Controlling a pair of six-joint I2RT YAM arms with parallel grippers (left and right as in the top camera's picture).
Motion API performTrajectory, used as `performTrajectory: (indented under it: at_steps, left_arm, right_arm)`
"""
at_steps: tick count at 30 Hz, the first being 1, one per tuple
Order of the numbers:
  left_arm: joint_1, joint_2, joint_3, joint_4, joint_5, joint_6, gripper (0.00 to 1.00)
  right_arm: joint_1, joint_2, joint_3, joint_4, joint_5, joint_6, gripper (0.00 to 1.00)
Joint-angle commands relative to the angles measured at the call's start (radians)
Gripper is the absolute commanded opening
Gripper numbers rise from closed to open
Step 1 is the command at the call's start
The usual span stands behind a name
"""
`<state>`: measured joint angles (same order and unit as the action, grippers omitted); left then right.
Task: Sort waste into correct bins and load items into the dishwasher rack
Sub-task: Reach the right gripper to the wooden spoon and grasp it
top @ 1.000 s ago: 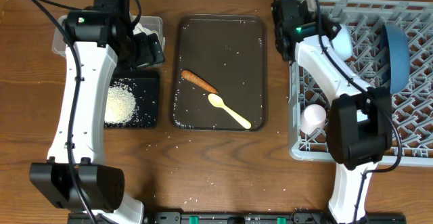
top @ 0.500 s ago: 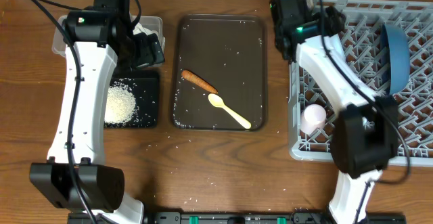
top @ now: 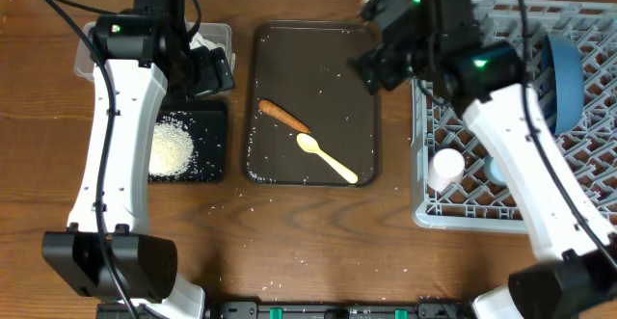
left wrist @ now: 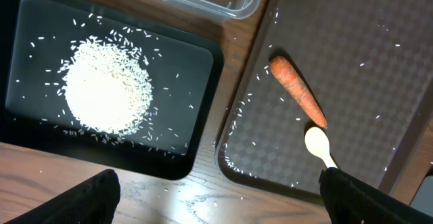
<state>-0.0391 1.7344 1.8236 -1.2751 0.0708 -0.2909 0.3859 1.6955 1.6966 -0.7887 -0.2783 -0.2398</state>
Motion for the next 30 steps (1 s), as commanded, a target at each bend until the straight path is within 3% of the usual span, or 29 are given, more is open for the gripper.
performTrajectory:
  at_steps: [1, 7, 17, 23, 30]
  left_arm:
    - [0.004, -0.003, 0.000, 0.000, -0.015, 0.002, 0.96]
    - [0.004, -0.003, 0.000, 0.000, -0.015, 0.002, 0.96]
    - [0.004, -0.003, 0.000, 0.000, -0.015, 0.002, 0.96]
    - [0.004, -0.003, 0.000, 0.000, -0.015, 0.002, 0.96]
    - [0.004, -0.003, 0.000, 0.000, -0.015, 0.002, 0.96]
  right_arm:
    - [0.051, 0.080, -0.055, -0.004, -0.159, 0.007, 0.86]
    - [0.137, 0.256, -0.077, -0.024, -0.061, 0.006, 0.81]
    - [0.220, 0.449, -0.077, -0.111, -0.061, -0.071, 0.49]
    - [0.252, 0.455, -0.095, -0.123, -0.048, -0.068, 0.46]
    - [0.267, 0.457, -0.171, -0.075, 0.132, -0.025, 0.49]
